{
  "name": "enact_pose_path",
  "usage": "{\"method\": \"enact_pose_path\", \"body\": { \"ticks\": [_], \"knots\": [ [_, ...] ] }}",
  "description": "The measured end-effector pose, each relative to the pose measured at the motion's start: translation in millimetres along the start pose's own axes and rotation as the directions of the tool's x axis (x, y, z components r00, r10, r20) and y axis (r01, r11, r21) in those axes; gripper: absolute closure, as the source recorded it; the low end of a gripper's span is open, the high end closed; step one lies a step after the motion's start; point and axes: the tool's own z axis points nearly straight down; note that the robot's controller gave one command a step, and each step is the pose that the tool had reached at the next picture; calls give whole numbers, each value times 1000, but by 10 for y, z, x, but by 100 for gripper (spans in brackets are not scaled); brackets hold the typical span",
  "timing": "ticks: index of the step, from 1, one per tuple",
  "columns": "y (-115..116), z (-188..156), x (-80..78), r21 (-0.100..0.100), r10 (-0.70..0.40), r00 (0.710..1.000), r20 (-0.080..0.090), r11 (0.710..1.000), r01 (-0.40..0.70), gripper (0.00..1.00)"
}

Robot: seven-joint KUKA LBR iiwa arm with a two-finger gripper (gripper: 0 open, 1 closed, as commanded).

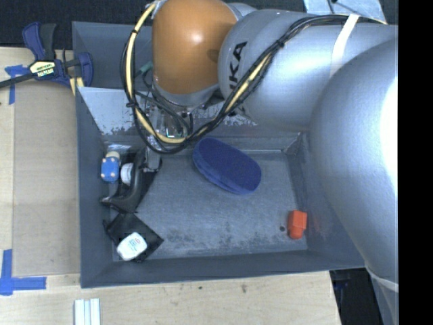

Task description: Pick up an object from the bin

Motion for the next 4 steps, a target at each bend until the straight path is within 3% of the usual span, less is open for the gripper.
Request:
{"method": "enact_pose_path", "body": {
  "ticks": [1, 2, 3, 4],
  "knots": [
    [103, 993, 91, 1, -338, 941, 0, 941, 338, 0],
    [247, 943, 660, 11, -589, 808, 3, 808, 589, 0],
    [-11, 961, 1316, 1, -697, 717, 2, 717, 697, 0],
    [-324, 1263, 1327, -2, -370, 929, 0, 929, 370, 0]
  ]
}}
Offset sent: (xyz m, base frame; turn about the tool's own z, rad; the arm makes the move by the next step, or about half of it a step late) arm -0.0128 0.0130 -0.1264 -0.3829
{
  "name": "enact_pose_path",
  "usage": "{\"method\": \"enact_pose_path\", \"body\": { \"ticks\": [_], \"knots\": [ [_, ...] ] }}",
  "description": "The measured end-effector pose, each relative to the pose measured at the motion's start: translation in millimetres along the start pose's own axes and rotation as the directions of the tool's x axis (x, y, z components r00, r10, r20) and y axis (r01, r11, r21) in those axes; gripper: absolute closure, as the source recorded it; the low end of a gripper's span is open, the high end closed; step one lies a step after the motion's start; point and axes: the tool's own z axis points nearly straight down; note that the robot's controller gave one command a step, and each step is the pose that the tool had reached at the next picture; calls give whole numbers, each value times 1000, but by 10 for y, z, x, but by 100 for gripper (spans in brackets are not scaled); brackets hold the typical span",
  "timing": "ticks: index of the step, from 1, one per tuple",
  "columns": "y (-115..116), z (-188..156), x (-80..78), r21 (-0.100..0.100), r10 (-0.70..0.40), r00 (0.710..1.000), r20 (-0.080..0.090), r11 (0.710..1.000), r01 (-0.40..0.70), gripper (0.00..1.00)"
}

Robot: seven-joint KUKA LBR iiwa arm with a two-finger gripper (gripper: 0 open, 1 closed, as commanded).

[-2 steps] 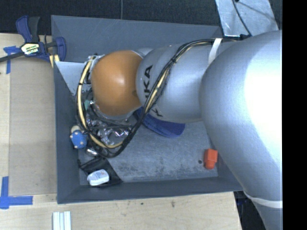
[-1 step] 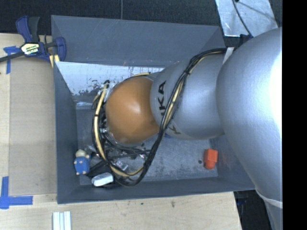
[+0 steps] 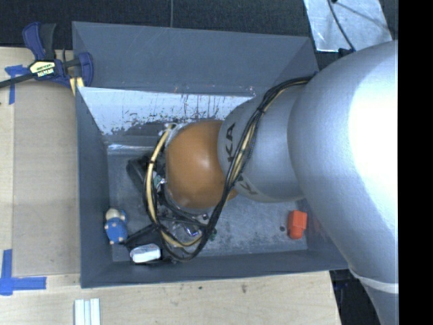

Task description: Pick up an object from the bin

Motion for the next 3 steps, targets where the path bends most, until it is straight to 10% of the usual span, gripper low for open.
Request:
{"method": "enact_pose_path", "body": {
  "ticks": [1, 2, 3],
  "knots": [
    [4, -3, -6, -1, -1, 1000, 1, 1000, 1, 0],
    [-4, -1, -5, 0, 1, 1000, 1, 1000, -1, 100],
    [-5, -667, -26, 3, 2, 1000, 9, 1000, -2, 100]
  ]
}}
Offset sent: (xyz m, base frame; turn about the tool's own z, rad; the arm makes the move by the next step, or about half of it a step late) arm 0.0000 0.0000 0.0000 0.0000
